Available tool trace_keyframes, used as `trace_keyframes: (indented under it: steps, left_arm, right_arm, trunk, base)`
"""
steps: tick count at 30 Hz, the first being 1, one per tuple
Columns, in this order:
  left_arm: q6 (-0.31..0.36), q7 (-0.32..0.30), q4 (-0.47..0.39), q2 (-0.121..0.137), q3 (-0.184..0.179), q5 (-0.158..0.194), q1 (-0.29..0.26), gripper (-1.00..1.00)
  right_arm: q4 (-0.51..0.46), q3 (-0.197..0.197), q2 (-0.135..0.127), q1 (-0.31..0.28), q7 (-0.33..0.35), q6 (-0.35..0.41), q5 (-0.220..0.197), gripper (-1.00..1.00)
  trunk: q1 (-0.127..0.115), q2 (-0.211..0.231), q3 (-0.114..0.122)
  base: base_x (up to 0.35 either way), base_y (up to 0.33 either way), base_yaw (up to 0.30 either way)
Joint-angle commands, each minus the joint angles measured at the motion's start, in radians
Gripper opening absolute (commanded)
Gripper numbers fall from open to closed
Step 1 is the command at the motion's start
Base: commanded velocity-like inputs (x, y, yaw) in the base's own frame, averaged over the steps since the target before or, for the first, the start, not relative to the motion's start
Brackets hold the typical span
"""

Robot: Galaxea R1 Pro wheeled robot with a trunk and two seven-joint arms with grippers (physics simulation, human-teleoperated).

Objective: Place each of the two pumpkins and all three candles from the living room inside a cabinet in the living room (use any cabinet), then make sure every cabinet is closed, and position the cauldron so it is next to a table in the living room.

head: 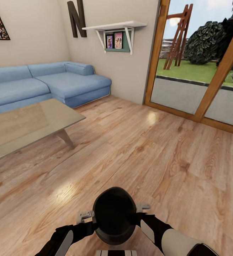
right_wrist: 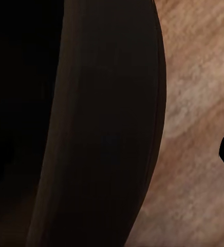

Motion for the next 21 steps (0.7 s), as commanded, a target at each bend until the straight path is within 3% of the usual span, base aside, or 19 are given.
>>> trace_keyframes:
  steps: [1, 16, 21]
  left_arm:
    - [0.005, -0.001, -0.001, 0.0, 0.001, 0.001, 0.0, 1.0]
    - [0.005, -0.001, 0.0, 0.0, 0.001, 0.001, 0.0, 1.0]
    - [0.005, -0.001, 0.0, 0.0, 0.001, 0.001, 0.0, 1.0]
  right_arm:
    - [-0.002, 0.008, 0.0, 0.0, -0.004, 0.005, -0.008, 1.0]
    - [-0.002, 0.008, 0.0, 0.0, -0.004, 0.005, -0.008, 1.0]
    - [-0.002, 0.008, 0.0, 0.0, -0.004, 0.005, -0.008, 1.0]
  trunk:
    - [0.0, -0.001, -0.005]
    - [0.001, -0.001, -0.009]
    - [0.002, -0.002, -0.02]
  base:
    - [0.0, 0.0, 0.0]
    - [0.0, 0.0, 0.0]
    - [0.0, 0.0, 0.0]
